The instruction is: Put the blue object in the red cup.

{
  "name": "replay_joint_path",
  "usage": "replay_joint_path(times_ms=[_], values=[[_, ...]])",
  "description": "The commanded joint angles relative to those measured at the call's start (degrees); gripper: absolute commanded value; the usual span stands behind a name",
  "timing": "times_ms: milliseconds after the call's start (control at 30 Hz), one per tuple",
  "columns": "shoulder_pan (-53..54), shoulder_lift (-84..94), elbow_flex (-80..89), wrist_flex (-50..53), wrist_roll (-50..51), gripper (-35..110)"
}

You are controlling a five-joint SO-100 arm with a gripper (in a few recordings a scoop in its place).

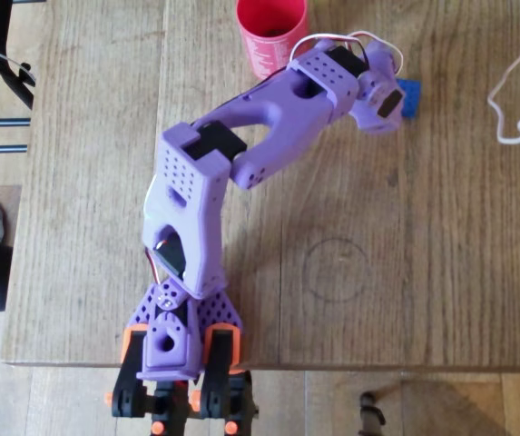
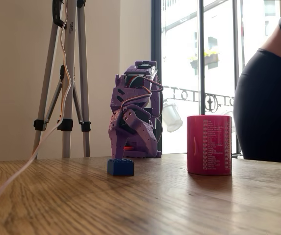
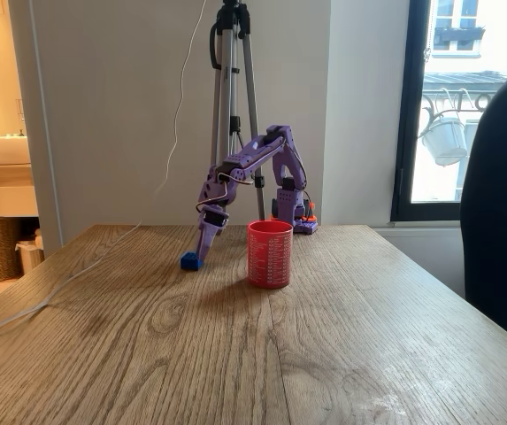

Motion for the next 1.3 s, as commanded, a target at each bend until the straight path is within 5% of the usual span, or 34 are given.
replay_joint_path(times_ms=[0,600,1267], values=[[0.7,1.05,-3.25,-3.87,-0.26,1],[1.67,10.02,1.14,-10.37,0.18,1],[-21.01,53.44,14.41,-5.45,1.49,1]])
